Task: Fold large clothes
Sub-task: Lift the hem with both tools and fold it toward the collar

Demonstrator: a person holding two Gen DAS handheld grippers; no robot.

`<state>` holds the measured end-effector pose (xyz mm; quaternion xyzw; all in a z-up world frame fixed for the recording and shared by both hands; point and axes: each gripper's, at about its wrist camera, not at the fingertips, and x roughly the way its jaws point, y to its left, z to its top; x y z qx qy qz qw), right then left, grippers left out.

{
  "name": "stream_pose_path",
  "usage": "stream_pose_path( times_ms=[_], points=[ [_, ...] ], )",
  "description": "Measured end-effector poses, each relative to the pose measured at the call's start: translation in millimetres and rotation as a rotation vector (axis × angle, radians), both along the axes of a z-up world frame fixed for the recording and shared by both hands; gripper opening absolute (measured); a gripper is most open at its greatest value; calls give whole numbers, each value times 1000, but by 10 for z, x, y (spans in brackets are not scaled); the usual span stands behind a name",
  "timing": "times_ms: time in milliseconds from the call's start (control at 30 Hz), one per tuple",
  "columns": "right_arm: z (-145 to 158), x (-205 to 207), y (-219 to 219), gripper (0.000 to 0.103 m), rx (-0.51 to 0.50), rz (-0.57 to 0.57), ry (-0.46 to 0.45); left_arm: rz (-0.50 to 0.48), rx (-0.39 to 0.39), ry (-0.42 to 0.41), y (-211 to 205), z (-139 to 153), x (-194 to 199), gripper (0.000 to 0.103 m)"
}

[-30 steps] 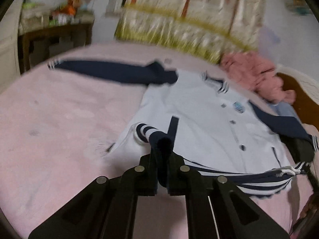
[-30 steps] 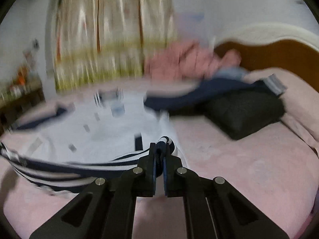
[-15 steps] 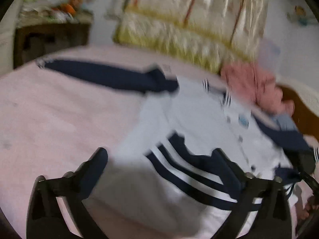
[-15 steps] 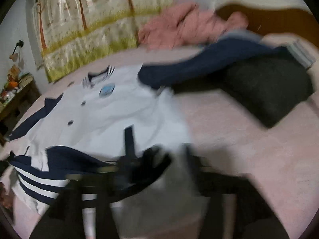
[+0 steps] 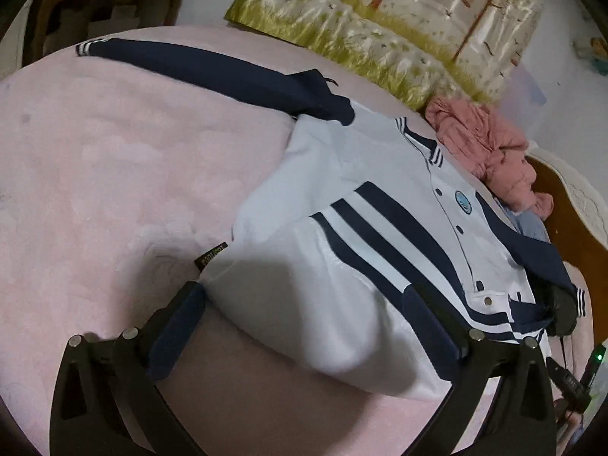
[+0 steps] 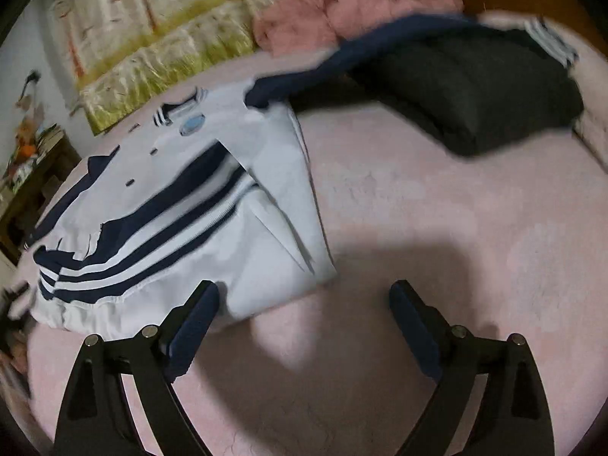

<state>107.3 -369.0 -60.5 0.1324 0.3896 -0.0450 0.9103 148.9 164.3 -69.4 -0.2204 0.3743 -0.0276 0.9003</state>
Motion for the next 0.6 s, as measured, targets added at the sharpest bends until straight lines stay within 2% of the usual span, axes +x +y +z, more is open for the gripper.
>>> stream_pose_path(
  times_ms=[33, 67, 100, 133, 167, 200, 300, 367, 433, 467, 500, 600],
  points=[
    [12, 34, 1, 93, 21, 5, -17, -4, 14, 11, -20, -15, 4, 96],
    [14, 59, 7, 90, 40, 12, -25, 2, 30, 9, -26, -12, 11, 61],
    [17, 102, 36, 83, 55, 34, -31, 19, 38, -4, -28, 3, 1, 31],
    [23, 132, 83, 64, 59, 57, -35, 21, 17, -21, -16, -2, -20, 12],
    [0, 174, 141, 22, 43, 82, -21, 5, -7, -47, -25, -1, -9, 10],
    [-29, 185, 223, 9, 36, 111, -6, 5, -12, -57, -12, 2, -31, 9],
    [-26, 184, 363, 8, -22, 72, -24, 43, -24, -95, 44, 62, -106, 8],
    [92, -24, 247, 7, 34, 12, -110, 70, -64, -130, 82, 142, -222, 7],
    [182, -240, 147, 6, 82, -14, -148, 112, -112, -119, 103, 193, -421, 7],
    [230, -345, 140, 6, 71, -28, -151, 124, -154, -109, 105, 208, -540, 7],
    [264, -431, 151, 6, 47, -39, -148, 119, -157, -112, 75, 247, -656, 7],
    [312, -775, 140, 6, 45, -52, -148, 98, -33, -169, -57, 388, -1051, 7]
  ],
)
